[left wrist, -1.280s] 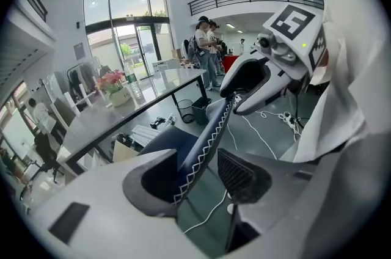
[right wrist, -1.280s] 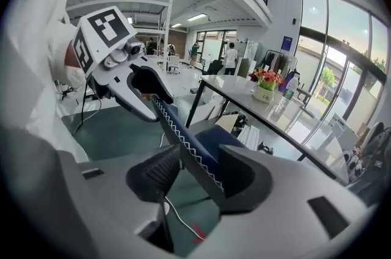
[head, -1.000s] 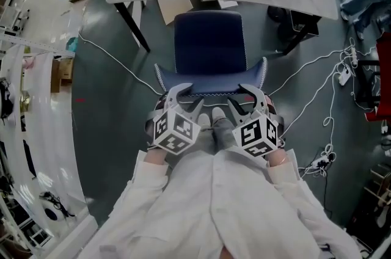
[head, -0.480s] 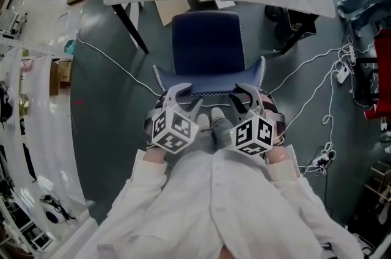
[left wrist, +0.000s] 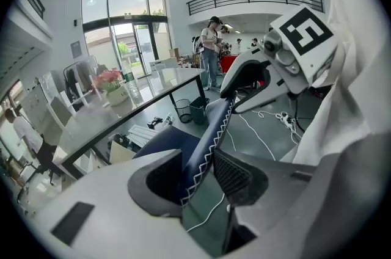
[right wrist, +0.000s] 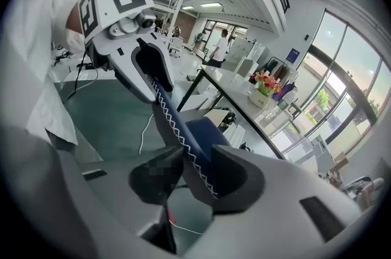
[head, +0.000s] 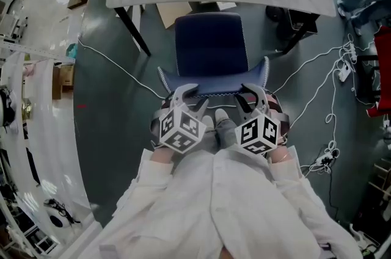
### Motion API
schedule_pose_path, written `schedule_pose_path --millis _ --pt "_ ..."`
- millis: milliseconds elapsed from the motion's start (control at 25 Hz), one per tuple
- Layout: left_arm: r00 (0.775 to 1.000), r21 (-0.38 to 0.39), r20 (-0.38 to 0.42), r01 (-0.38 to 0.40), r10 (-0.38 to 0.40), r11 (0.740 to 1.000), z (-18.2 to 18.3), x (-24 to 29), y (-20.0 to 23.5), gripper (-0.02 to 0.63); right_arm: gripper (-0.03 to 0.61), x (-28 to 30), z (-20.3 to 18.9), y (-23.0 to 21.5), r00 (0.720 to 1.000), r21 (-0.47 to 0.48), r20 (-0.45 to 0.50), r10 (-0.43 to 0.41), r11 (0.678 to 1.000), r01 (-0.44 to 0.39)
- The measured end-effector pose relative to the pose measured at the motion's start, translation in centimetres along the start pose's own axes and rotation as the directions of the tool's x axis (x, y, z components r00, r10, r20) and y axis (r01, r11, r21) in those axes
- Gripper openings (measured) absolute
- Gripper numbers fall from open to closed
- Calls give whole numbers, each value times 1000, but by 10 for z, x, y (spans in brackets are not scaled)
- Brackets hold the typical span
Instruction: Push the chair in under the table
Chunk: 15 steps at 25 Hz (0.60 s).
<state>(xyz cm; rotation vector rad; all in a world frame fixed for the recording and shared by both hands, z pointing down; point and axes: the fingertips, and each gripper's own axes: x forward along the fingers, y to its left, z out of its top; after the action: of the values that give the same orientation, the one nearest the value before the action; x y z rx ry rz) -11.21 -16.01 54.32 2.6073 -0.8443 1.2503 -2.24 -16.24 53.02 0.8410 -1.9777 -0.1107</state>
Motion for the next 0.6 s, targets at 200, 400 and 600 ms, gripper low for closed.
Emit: schedule_pose_path --millis 200,400,600 --pt "1000 26 15 -2 2 1000 -1 -1 -3 162 158 -1 -2 1 999 29 -17 -41 999 42" --pt "999 58 35 -12 10 998 0 -1 -3 156 158 -1 -1 -1 998 51 -32 -53 997 54" --pt "999 70 33 6 -9 998 3 0 -2 150 158 0 -2 -4 998 61 -42 -53 997 55"
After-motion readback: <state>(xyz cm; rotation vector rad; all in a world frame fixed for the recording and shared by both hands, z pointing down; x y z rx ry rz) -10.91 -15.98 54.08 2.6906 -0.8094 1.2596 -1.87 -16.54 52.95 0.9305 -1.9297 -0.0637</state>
